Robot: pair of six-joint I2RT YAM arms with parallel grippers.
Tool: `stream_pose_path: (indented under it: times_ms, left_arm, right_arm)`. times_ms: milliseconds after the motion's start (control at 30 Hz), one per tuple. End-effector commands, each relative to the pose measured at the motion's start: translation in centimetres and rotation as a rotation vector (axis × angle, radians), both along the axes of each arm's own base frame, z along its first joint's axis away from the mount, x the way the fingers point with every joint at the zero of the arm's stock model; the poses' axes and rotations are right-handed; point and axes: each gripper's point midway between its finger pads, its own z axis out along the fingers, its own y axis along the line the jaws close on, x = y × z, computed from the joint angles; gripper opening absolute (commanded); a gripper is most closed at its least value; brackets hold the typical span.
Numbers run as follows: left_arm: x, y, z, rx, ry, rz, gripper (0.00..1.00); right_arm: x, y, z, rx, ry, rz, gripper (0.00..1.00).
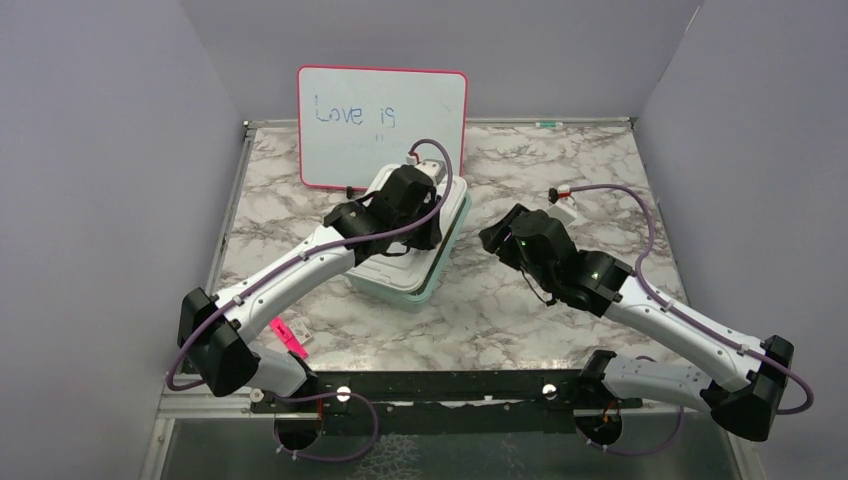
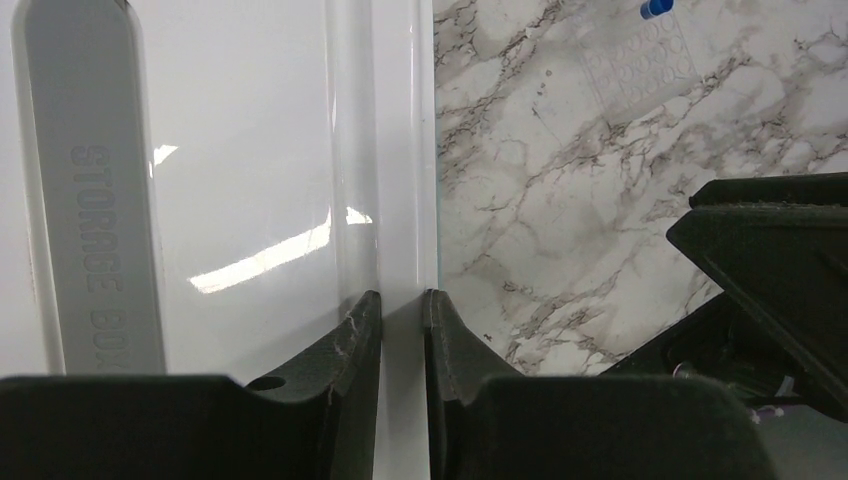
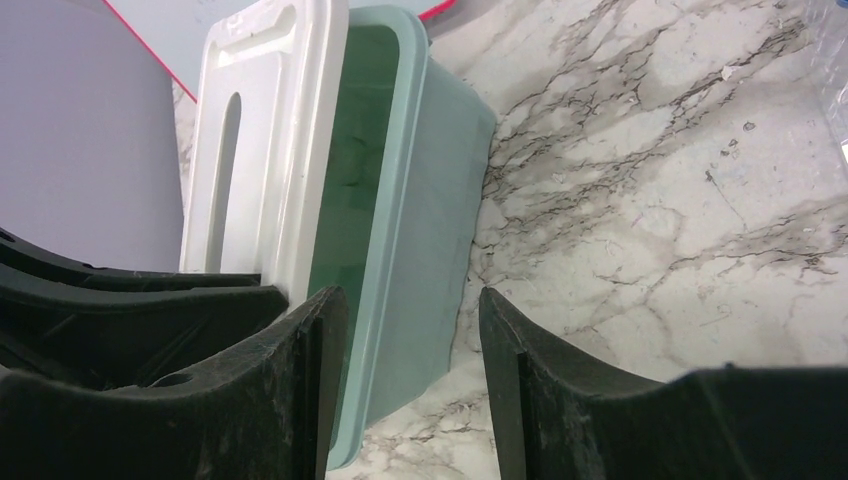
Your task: Organize the chemistry lab equipment
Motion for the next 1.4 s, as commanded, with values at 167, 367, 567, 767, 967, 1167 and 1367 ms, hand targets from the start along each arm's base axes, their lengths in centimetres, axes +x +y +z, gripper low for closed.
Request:
stream_pose_path:
  times_ms: [167, 367, 567, 767, 967, 1167, 1367]
  left_arm:
    - [-1.0, -1.7, 3.2, -0.135, -0.05, -0.087, 0.4]
    - [-0.3, -0.7, 5.3, -0.141, -0.126, -0.067, 0.48]
    - [2.6, 4.6, 5.3, -0.058, -0.192, 0.074, 0.67]
    - [5.7, 11.0, 4.0, -0.036, -0.175, 0.22, 0.71]
    - [7.2, 14.9, 1.2, 0.027, -0.135, 0.321, 0.74]
    - [7.4, 16.8, -1.3, 0.079, -0.101, 0.367, 0.74]
    - [6.6, 15.5, -2.5, 0.063, -0.062, 0.25, 0.73]
  right_arm:
    - [-0.2, 1.9, 0.4, 0.034, -0.032, 0.112, 0.62]
    - [-0.2, 3.5, 0.3, 0.032, -0.043, 0.19, 0.64]
    - [0.2, 6.6, 0.1, 0.001, -0.035, 0.316, 0.69]
    - [1.4, 8.6, -1.8, -0.051, 0.031, 0.345, 0.7]
    - [2.0, 8.9, -3.8, -0.061, 0.09, 0.298, 0.7]
    - [2.3, 7.7, -5.9, -0.126, 0.142, 0.227, 0.67]
    - [2.1, 5.8, -6.9, -0.18, 0.183, 0.15, 0.58]
